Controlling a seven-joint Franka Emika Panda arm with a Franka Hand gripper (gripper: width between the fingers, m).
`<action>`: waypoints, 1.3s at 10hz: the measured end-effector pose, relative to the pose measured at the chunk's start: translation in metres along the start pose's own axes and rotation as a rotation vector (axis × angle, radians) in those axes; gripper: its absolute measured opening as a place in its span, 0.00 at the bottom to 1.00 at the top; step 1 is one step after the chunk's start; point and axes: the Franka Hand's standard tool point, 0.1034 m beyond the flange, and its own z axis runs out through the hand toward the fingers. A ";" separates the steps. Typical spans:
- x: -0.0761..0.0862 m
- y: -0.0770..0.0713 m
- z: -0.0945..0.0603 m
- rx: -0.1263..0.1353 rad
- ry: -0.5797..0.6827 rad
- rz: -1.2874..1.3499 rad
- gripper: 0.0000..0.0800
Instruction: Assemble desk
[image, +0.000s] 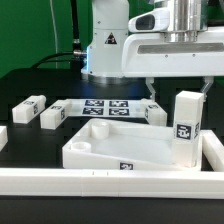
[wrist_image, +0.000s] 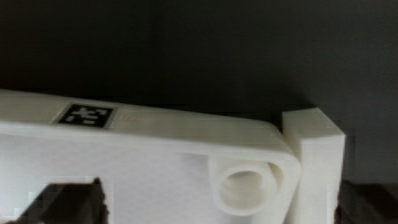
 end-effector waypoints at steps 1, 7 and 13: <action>-0.005 0.002 0.001 -0.009 -0.048 -0.006 0.81; -0.008 0.009 0.001 -0.025 -0.469 -0.198 0.81; -0.026 0.006 0.014 -0.053 -0.624 -0.337 0.81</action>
Offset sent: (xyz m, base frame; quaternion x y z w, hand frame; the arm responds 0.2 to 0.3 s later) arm 0.0072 -0.0051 -0.0002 -0.0228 -0.1349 -0.1943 0.9713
